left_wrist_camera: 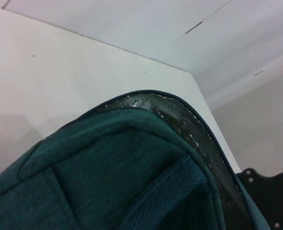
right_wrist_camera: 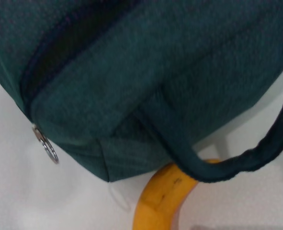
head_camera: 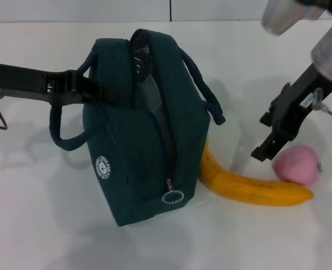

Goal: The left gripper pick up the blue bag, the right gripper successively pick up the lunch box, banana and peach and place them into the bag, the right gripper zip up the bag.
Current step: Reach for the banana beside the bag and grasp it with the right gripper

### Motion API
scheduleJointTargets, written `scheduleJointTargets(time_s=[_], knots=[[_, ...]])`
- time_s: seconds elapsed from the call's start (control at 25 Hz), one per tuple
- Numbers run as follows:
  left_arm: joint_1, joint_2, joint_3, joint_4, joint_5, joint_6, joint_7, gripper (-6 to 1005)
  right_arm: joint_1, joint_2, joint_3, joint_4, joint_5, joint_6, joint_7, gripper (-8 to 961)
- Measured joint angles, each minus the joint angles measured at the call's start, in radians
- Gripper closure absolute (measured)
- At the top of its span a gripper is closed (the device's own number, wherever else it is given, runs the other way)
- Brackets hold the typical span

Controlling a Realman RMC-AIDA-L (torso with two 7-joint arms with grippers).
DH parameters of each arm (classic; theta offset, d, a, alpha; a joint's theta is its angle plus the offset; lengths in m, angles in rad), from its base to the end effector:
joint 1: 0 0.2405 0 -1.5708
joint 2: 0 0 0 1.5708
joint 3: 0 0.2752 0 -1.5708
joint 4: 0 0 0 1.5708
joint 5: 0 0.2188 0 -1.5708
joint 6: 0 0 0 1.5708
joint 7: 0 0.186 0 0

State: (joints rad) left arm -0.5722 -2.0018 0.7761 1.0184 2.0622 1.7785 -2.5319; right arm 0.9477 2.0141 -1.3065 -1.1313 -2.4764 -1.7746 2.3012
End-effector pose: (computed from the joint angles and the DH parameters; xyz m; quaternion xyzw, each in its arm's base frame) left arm -0.2229 0.3702 0.0237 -0.8174 -0.5489 -0.1744 0.0098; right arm 0.1291 0.4003 -0.0400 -0.9633 0.1640 -0.2091 0.0371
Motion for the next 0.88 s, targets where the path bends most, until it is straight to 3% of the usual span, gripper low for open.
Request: scheduleJointTargets(time_s=[0.48, 0.88], knots=[[-0.002, -0.005, 0.0, -0.001, 0.001, -0.001, -0.001, 963, 0.016, 0.013, -0.208, 0.102, 0.009, 0.115, 0.029, 87], [0.006, -0.007, 0.0, -0.001, 0.0, -0.001, -0.001, 964, 0.023, 0.014, -0.31, 0.122, 0.088, 0.152, 0.039, 91]])
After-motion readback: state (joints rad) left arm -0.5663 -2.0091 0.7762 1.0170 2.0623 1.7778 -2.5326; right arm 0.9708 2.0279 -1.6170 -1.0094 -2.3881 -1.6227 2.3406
